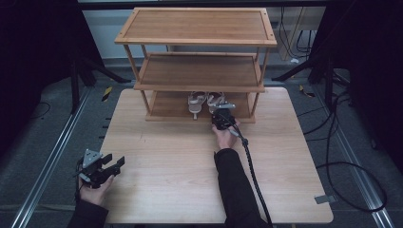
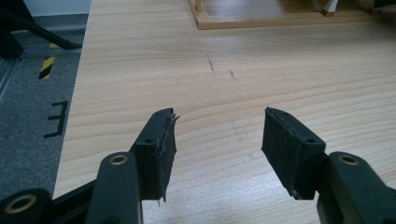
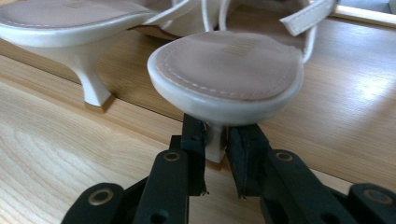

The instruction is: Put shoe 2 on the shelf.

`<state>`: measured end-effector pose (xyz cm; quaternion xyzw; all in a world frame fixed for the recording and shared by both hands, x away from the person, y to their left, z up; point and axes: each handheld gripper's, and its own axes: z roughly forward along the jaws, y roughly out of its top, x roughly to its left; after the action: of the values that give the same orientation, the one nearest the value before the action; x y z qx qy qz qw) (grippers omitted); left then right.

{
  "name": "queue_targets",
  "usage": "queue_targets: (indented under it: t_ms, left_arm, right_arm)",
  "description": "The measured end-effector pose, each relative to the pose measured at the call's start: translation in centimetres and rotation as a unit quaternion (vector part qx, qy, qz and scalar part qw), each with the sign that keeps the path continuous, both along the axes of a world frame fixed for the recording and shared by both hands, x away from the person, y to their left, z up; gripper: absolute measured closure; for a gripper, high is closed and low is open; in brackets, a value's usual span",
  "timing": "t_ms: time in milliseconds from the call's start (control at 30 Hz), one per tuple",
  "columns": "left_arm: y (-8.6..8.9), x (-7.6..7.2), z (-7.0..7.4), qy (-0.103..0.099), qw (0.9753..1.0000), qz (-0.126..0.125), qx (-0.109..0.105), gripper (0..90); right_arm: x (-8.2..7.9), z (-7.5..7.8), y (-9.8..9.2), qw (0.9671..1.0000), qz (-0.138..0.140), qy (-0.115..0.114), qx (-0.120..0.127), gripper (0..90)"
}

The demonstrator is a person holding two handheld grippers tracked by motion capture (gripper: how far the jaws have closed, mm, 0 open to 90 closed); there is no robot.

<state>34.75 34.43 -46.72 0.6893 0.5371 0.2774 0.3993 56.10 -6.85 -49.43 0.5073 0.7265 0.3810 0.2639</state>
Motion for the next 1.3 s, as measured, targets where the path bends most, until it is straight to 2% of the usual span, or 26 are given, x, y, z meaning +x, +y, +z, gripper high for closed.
queue_targets:
  t_ms: [300,500,533,633,733,767,833,867,900,1000,1067,1100,1167,1200,1233,1267,1300]
  left_arm:
    - [0.0,0.0,0.0,0.000,1.0000,0.000,0.001,43.1]
    - [0.0,0.0,0.0,0.002,1.0000,-0.001,0.002,43.1]
    - [0.0,0.0,0.0,0.002,1.0000,-0.001,0.002,43.1]
    - [0.0,0.0,0.0,0.001,1.0000,-0.001,0.001,42.8]
    - [0.0,0.0,0.0,0.003,1.0000,-0.002,0.001,42.5]
    - [0.0,0.0,0.0,0.003,1.0000,-0.002,0.002,42.4]
    - [-0.1,0.0,0.0,0.003,1.0000,-0.003,0.001,42.2]
    - [-0.1,0.0,0.0,0.003,1.0000,-0.003,0.001,42.0]
    - [-0.2,0.0,0.0,0.003,1.0000,-0.005,0.001,41.7]
    - [-0.4,0.0,0.1,0.005,0.9999,-0.010,0.001,41.3]
    - [-0.4,0.0,0.1,0.007,0.9999,-0.012,-0.002,40.9]
    - [-0.5,0.1,0.0,0.010,0.9998,-0.015,-0.006,40.5]
    - [-0.5,0.1,0.0,0.011,0.9998,-0.017,-0.008,40.4]
    - [-0.5,0.1,0.0,0.011,0.9998,-0.017,-0.008,40.1]
    - [-0.6,0.1,0.0,0.013,0.9997,-0.018,-0.010,39.9]
    - [-0.6,0.1,0.0,0.013,0.9997,-0.020,-0.006,39.6]
    - [-0.6,0.1,0.0,0.013,0.9997,-0.020,-0.006,39.2]
  right_arm:
    - [0.8,-0.3,1.6,0.9998,0.002,0.001,0.021,75.7]
    - [0.8,-0.4,1.6,0.9998,-0.002,-0.003,0.017,75.0]
    - [0.8,-0.4,1.6,0.9999,-0.002,-0.004,0.016,70.9]
    - [0.4,0.0,1.5,0.9999,0.005,-0.010,0.013,51.3]
    - [-1.2,0.7,1.0,0.9999,0.007,-0.012,0.001,39.4]
    - [-1.8,0.9,0.7,0.9999,0.008,-0.007,0.001,36.0]
    - [-3.3,1.5,-0.2,0.9998,0.016,-0.010,-0.003,31.4]
    - [-3.3,1.5,-0.2,0.9998,0.016,-0.010,-0.003,31.4]
    - [-5.0,2.5,-1.5,0.9995,0.024,-0.020,0.003,25.2]
    - [-6.3,3.2,-2.6,0.9991,0.033,-0.022,0.014,22.8]
    - [-8.0,4.1,-4.1,0.9983,0.044,-0.029,0.026,19.3]
    - [-9.6,4.7,-5.3,0.9977,0.052,-0.034,0.027,18.0]
    - [-10.9,4.9,-6.4,0.9974,0.059,-0.035,0.024,16.5]
    - [-10.9,4.9,-6.4,0.9974,0.059,-0.035,0.024,16.5]
    - [-12.4,4.8,-8.0,0.9976,0.057,-0.032,0.023,14.8]
    - [-13.0,4.6,-8.8,0.9976,0.055,-0.030,0.029,14.4]
    - [-13.0,4.6,-8.8,0.9976,0.055,-0.030,0.029,14.4]
